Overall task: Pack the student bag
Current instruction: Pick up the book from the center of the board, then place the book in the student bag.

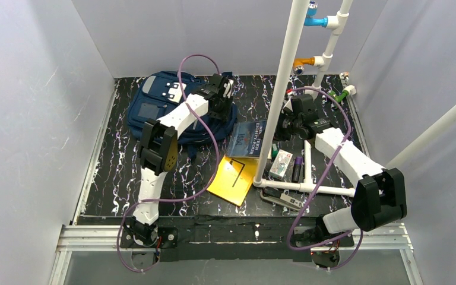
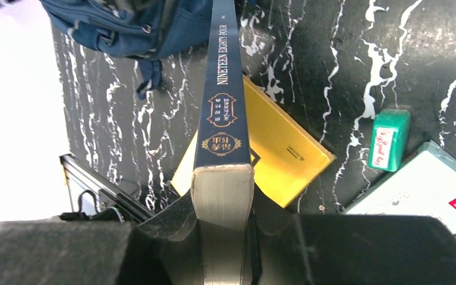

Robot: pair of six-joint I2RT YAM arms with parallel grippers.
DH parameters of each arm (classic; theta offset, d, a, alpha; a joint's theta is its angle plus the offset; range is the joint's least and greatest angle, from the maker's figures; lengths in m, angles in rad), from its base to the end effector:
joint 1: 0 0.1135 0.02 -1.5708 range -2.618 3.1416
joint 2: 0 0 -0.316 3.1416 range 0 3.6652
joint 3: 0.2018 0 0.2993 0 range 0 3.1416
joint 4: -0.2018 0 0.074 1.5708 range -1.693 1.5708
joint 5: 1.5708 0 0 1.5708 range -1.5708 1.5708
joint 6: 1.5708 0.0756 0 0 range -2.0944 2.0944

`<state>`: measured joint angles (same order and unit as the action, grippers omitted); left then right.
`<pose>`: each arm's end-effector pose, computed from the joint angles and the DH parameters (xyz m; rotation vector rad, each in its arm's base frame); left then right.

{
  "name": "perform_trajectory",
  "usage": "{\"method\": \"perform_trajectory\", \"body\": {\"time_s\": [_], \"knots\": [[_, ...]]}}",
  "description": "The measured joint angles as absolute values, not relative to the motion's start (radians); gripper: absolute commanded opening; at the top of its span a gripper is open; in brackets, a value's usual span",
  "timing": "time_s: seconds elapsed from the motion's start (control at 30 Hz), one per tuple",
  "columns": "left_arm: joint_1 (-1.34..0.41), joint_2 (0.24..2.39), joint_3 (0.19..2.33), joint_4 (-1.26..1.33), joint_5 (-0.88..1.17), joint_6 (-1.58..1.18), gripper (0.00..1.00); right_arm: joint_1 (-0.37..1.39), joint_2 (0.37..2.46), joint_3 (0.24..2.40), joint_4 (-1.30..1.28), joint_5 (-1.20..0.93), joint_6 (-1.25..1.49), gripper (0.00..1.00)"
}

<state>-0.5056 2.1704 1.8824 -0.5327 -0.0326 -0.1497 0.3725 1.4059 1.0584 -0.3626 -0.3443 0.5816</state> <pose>0.5248 -0.2877 0.2392 0.4110 2.3727 -0.2679 0.3394 0.1600 0.2871 0.0596 2.3912 0.8708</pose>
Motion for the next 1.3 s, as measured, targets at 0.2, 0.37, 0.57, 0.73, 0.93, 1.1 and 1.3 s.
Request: {"method": "perform_trajectory", "body": {"time_s": [0.2, 0.37, 0.57, 0.73, 0.93, 1.1, 1.3], "knots": [[-0.506, 2.313, 2.061, -0.660, -0.051, -0.134, 0.00, 0.370, 1.406, 1.142, -0.382, -0.319, 0.629, 0.01], [-0.506, 2.294, 2.064, -0.694, -0.071, -0.113, 0.00, 0.366, 1.405, 1.188, -0.396, -0.290, 0.632, 0.01], [-0.503, 2.150, 2.050, -0.740, -0.077, -0.084, 0.00, 0.364, 1.405, 1.224, -0.437, -0.297, 0.637, 0.01], [-0.490, 1.965, 2.046, -0.762, -0.080, -0.059, 0.00, 0.362, 1.405, 1.261, -0.421, -0.368, 0.714, 0.01], [-0.478, 1.809, 2.033, -0.802, 0.005, -0.035, 0.00, 0.360, 1.447, 1.243, -0.144, -0.553, 0.992, 0.01], [-0.490, 1.792, 2.033, -0.823, 0.131, -0.080, 0.00, 0.363, 1.525, 1.204, 0.041, -0.618, 1.161, 0.01], [-0.493, 1.791, 2.032, -0.835, 0.190, -0.136, 0.00, 0.363, 1.629, 1.169, 0.147, -0.614, 1.242, 0.01]]}}
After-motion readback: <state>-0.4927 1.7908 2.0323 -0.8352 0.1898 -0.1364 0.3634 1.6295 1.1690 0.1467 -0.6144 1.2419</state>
